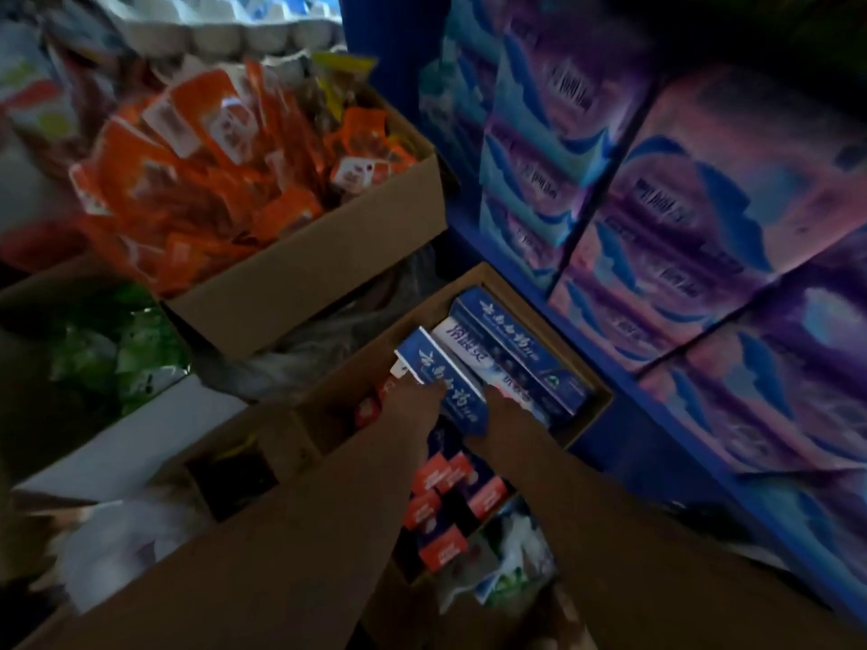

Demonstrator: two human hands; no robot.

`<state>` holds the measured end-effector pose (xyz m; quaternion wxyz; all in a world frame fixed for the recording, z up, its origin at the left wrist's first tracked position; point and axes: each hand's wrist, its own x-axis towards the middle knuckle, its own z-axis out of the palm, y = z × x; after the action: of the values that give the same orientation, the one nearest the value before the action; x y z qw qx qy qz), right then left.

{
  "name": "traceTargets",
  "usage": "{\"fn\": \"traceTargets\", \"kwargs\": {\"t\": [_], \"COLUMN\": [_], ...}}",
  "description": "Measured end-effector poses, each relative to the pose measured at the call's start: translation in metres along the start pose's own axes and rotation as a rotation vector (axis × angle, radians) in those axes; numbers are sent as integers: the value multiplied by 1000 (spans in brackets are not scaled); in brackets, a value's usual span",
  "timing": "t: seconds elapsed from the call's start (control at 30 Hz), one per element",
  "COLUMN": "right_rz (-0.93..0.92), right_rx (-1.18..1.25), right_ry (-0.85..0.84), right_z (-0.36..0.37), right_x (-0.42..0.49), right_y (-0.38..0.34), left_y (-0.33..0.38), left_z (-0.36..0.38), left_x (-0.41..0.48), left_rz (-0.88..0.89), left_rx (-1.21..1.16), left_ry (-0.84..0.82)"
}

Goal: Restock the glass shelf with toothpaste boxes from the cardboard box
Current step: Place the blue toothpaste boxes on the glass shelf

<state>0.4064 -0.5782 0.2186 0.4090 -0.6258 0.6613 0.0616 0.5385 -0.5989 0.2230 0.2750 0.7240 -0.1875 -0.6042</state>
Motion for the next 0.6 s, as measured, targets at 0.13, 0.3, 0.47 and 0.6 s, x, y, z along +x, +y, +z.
{"fn": "traceTargets", "kwargs": {"t": [0.13, 0.3, 0.47, 0.6], "right_rz": [62, 15, -83, -173], "right_rx": [-41, -67, -110, -51], "right_ry": [57, 150, 277, 373], "right_z": [20, 12, -31, -87], "right_x": [17, 20, -4, -39], "right_y": [8, 2, -14, -41], "left_y": [-1, 2, 29, 80], "left_z": [5, 8, 13, 13], "left_x": [15, 13, -11, -51], "left_rz": [-66, -104, -69, 55], "left_rx": [-174, -343, -417, -495], "left_ry": [-18, -85, -153, -253]}}
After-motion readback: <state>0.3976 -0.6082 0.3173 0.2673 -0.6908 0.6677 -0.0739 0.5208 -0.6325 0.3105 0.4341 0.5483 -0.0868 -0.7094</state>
